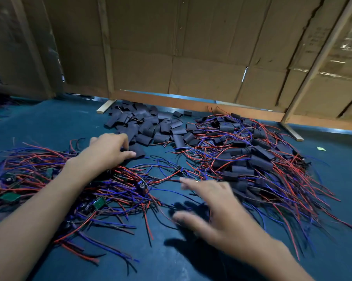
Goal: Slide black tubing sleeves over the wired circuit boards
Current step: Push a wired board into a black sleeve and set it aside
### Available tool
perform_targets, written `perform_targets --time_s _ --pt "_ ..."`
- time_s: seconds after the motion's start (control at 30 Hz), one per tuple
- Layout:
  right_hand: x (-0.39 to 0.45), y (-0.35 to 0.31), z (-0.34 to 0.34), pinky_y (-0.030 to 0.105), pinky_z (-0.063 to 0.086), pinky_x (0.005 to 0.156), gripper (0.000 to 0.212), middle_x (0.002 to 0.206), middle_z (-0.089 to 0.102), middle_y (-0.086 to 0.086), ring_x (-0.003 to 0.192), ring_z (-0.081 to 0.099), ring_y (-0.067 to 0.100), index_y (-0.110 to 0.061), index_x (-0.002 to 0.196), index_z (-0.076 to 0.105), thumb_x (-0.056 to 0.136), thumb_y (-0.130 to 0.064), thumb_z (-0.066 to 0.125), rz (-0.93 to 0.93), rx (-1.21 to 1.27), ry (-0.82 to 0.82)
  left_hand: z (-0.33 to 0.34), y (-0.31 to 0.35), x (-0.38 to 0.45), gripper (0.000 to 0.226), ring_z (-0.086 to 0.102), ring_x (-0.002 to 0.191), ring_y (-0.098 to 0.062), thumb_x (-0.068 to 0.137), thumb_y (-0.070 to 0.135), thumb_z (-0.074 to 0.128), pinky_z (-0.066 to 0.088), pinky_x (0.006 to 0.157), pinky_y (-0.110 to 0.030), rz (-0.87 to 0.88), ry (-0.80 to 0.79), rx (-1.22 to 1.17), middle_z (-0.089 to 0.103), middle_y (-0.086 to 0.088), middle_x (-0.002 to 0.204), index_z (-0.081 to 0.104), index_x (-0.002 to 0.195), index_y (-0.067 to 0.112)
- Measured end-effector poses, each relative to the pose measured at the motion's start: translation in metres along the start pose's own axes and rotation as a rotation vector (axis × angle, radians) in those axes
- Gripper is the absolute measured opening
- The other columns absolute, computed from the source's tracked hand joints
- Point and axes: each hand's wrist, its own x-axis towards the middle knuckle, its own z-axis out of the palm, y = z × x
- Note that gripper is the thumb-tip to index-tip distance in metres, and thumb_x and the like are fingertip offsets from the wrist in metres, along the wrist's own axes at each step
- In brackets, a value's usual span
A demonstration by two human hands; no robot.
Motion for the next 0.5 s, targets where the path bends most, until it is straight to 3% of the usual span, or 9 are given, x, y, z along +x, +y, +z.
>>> perform_targets --time_s 0.07,0.13,0.2,0.3,0.4,0.5 --pt "-0.001 -0.004 0.020 0.034 0.036 0.101 0.044 0.110 0.070 -0.013 0.105 0.061 0.010 -0.028 0.125 0.067 0.092 -0.056 0.061 -0.064 -0.106 -0.108 0.000 0.000 -0.002 0.025 0.058 0.114 -0.030 0.090 0.045 0.069 0.038 0.085 -0.038 -0.013 0.052 -0.063 0.067 -0.004 0.109 0.054 0.094 0.026" --pt "0.001 -0.003 0.020 0.043 0.047 0.088 0.018 0.091 0.072 -0.008 0.086 0.066 0.019 -0.023 0.104 0.078 0.091 -0.033 0.071 -0.145 -0.135 -0.013 -0.001 -0.002 -0.005 0.023 0.057 0.114 -0.031 0.088 0.035 0.070 0.039 0.085 -0.039 -0.026 0.072 -0.085 0.067 -0.006 0.113 0.052 0.099 0.026" --pt "0.001 0.005 0.004 0.042 0.047 0.084 0.010 0.085 0.070 -0.007 0.080 0.064 0.018 -0.020 0.096 0.080 0.088 -0.022 0.074 -0.142 -0.096 0.066 0.000 -0.003 -0.008 0.034 0.057 0.115 -0.033 0.087 0.030 0.069 0.040 0.087 -0.039 -0.032 0.081 -0.104 0.066 -0.008 0.116 0.053 0.116 0.025" --pt "-0.003 0.021 -0.034 0.041 0.042 0.082 0.006 0.085 0.068 -0.010 0.082 0.062 0.015 -0.018 0.090 0.078 0.086 -0.017 0.073 -0.125 -0.086 0.153 -0.006 -0.002 -0.016 0.055 0.061 0.116 -0.035 0.085 0.021 0.071 0.046 0.099 -0.044 0.053 0.222 -0.248 0.069 -0.013 0.120 0.052 0.136 0.020" --pt "-0.011 0.045 -0.073 0.048 0.044 0.078 0.013 0.085 0.065 -0.014 0.086 0.060 0.019 -0.021 0.082 0.074 0.085 -0.022 0.061 -0.059 -0.127 0.144 -0.015 0.004 -0.029 0.060 0.065 0.112 -0.033 0.083 0.013 0.074 0.052 0.095 -0.048 0.265 0.402 -0.359 0.071 -0.011 0.118 0.053 0.139 0.018" --pt "-0.014 0.060 -0.080 0.052 0.043 0.090 0.032 0.105 0.069 -0.010 0.102 0.058 0.026 -0.021 0.099 0.076 0.085 -0.030 0.050 0.052 -0.264 0.214 -0.019 0.019 -0.044 0.066 0.066 0.109 -0.021 0.083 0.012 0.075 0.054 0.095 -0.042 0.439 0.412 -0.417 0.069 0.004 0.117 0.049 0.142 0.026"
